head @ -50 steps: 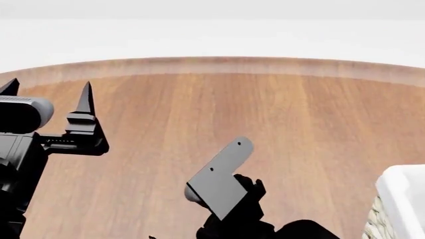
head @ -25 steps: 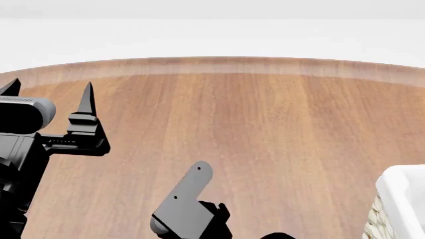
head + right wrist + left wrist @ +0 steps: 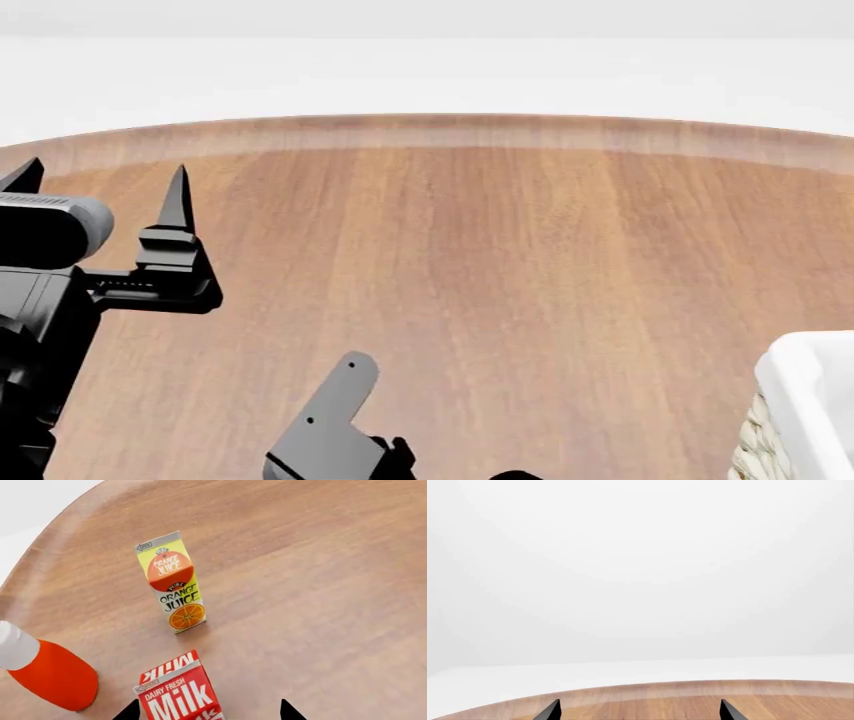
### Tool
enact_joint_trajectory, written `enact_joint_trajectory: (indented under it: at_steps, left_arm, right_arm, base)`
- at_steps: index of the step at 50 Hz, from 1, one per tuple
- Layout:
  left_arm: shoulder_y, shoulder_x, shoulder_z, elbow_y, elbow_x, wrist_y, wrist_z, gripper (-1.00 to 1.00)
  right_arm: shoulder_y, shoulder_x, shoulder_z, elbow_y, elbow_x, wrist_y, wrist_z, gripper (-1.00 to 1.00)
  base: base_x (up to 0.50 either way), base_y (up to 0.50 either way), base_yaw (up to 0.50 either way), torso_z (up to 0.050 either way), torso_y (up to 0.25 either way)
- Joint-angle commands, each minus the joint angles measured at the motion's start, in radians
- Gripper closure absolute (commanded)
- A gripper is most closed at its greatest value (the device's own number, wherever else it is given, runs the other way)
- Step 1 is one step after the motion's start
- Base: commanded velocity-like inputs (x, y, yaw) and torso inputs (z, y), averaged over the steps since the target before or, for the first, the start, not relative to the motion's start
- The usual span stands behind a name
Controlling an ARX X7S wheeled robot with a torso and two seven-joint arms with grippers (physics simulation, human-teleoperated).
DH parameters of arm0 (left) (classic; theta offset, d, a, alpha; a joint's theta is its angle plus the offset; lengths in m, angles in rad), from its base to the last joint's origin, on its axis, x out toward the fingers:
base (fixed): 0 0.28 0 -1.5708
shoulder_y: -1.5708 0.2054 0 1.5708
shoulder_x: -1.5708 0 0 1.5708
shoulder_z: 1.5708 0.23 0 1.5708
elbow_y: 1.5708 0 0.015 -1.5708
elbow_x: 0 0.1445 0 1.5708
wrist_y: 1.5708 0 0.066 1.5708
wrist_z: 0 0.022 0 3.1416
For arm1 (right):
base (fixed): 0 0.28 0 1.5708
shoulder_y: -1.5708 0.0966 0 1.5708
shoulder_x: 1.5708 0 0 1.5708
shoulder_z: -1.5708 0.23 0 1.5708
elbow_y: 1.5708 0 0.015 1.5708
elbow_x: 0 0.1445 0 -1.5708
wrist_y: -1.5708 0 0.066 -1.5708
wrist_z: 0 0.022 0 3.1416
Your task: Pick the milk and place it in the basket.
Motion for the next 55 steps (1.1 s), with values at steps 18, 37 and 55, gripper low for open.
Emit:
enact_joint_trajectory:
  at_steps: [18, 37, 55]
  left_arm:
    - [-0.002, -0.009, 0.009, 0.010, -0.019, 0.000, -0.016, -1.00]
    - [0.002, -0.015, 0.020, 0.008, -0.028, 0.010, -0.024, -1.00]
    - [0.016, -0.024, 0.032, 0.001, -0.032, 0.030, -0.026, -1.00]
  right_arm:
    - [-0.001, -0.082, -0.149, 0.253, -0.046, -0.140, -0.118, -1.00]
    - [-0.008, -0.109, -0.200, 0.361, -0.063, -0.197, -0.157, -1.00]
    - [-0.014, -0.143, -0.268, 0.522, -0.106, -0.304, -0.216, 1.00]
  base:
    - [0.00, 0.00, 0.00, 0.000, 0.000]
    - [0.00, 0.00, 0.00, 0.000, 0.000]
    - [0.00, 0.00, 0.00, 0.000, 0.000]
